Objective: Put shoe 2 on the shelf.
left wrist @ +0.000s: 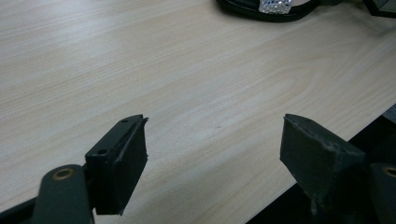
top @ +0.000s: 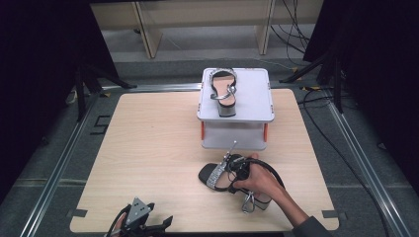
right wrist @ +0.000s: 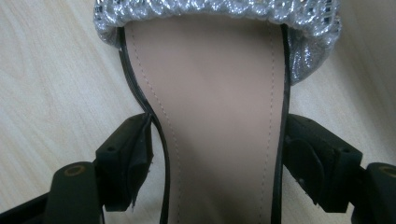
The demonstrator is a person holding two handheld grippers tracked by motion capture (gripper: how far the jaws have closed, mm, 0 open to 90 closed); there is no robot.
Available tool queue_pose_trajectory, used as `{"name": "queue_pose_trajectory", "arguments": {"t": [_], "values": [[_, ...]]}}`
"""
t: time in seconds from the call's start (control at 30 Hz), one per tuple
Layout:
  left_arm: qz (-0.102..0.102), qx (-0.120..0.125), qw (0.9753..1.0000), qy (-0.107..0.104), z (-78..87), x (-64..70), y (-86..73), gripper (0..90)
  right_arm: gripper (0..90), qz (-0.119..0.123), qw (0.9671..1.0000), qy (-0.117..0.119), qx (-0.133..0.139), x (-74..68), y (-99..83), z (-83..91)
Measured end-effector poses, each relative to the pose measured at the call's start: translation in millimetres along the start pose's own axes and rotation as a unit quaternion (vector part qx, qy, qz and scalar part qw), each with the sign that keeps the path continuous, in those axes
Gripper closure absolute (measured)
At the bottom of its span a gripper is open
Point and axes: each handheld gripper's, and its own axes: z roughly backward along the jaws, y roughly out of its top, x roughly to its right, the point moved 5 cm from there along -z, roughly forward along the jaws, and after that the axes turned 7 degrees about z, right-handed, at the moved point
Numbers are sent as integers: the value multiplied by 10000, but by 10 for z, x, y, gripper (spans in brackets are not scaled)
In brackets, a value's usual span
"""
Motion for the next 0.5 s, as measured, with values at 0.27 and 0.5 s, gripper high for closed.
{"name": "queue_pose_trajectory", "arguments": {"t": [0.27,0.5], "values": [[-128,-81,9998,110,5,-23,-5,225,244,130,9999,-65,-56,-13,-31,-47],[18,22,10000,17,10,4,4,224,325,205,9995,-185,-149,-26,-88,-49]]}}
